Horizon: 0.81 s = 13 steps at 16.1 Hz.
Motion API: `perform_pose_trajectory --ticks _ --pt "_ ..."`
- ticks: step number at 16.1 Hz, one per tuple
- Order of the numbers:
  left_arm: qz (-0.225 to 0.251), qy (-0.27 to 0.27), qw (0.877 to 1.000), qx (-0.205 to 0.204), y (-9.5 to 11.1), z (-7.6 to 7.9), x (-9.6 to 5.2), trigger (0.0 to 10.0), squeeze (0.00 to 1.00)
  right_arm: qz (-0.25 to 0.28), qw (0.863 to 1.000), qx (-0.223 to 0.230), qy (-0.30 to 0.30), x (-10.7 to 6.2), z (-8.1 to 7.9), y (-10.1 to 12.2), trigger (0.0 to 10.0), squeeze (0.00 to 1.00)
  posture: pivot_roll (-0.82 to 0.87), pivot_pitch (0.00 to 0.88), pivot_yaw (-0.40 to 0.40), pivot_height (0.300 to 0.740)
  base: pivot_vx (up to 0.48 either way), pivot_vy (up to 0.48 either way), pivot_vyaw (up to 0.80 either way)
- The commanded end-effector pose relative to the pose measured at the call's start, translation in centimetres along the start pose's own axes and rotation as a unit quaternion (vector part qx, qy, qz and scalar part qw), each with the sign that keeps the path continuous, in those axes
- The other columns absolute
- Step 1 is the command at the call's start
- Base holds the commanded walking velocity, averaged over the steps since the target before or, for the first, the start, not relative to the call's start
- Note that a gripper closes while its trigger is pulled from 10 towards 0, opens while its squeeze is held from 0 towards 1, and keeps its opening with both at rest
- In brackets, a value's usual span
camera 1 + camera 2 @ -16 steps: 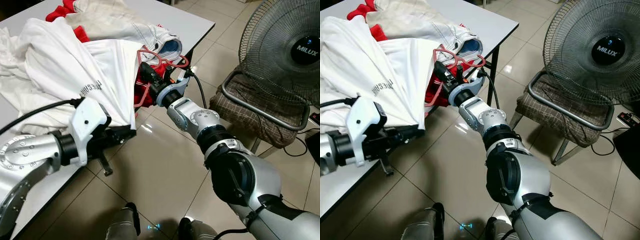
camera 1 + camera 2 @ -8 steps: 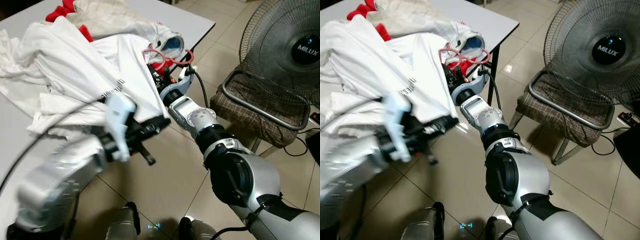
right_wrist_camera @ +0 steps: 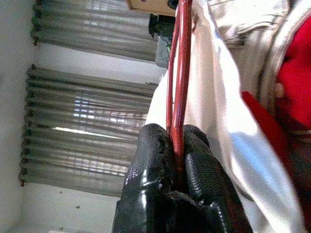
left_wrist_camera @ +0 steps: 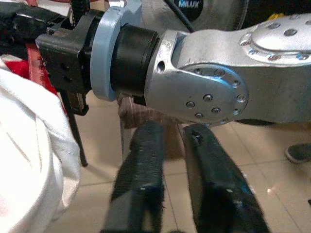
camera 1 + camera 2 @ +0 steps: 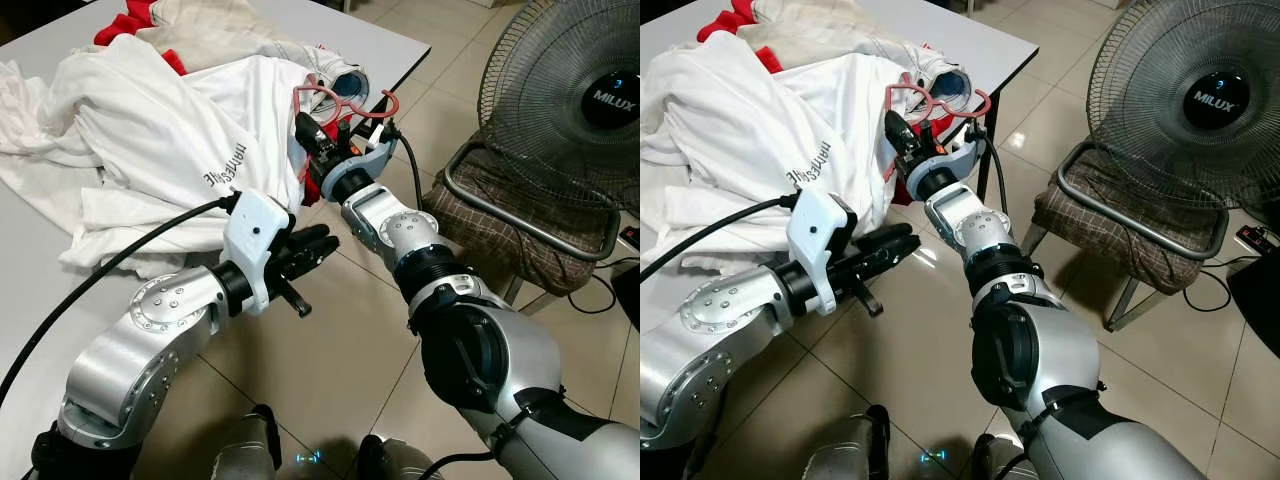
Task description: Hang hanger
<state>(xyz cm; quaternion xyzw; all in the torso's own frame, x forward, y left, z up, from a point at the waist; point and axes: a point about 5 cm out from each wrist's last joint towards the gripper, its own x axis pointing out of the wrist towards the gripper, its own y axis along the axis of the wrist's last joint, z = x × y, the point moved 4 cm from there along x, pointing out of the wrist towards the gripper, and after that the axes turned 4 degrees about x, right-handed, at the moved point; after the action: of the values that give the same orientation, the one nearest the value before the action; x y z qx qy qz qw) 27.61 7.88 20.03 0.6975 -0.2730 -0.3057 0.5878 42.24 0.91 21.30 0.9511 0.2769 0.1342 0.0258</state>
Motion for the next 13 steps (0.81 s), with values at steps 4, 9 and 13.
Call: perform_pose_trajectory --ticks 4,9,13 --pt "0.033 -0.075 0.996 -0.046 0.1 1.5 -3.9 10.0 1.00 0.023 0.999 -0.024 0.043 1.3 -3.4 0.8 10.0 0.00 0.01 0.159 -0.004 0.740 0.000 0.000 0.00" --pt "0.049 0.136 0.986 -0.085 -1.0 -5.6 -8.6 10.0 0.48 0.044 0.992 -0.069 0.097 0.6 -5.8 3.6 10.0 0.00 -0.01 0.159 0.007 0.740 0.000 0.000 0.31" --pt "-0.009 0.285 0.956 -0.068 -4.1 -8.8 -9.4 10.0 0.15 0.054 0.985 -0.084 0.142 -0.7 -8.2 5.4 10.0 0.00 -0.03 0.155 0.035 0.740 0.000 0.000 0.73"
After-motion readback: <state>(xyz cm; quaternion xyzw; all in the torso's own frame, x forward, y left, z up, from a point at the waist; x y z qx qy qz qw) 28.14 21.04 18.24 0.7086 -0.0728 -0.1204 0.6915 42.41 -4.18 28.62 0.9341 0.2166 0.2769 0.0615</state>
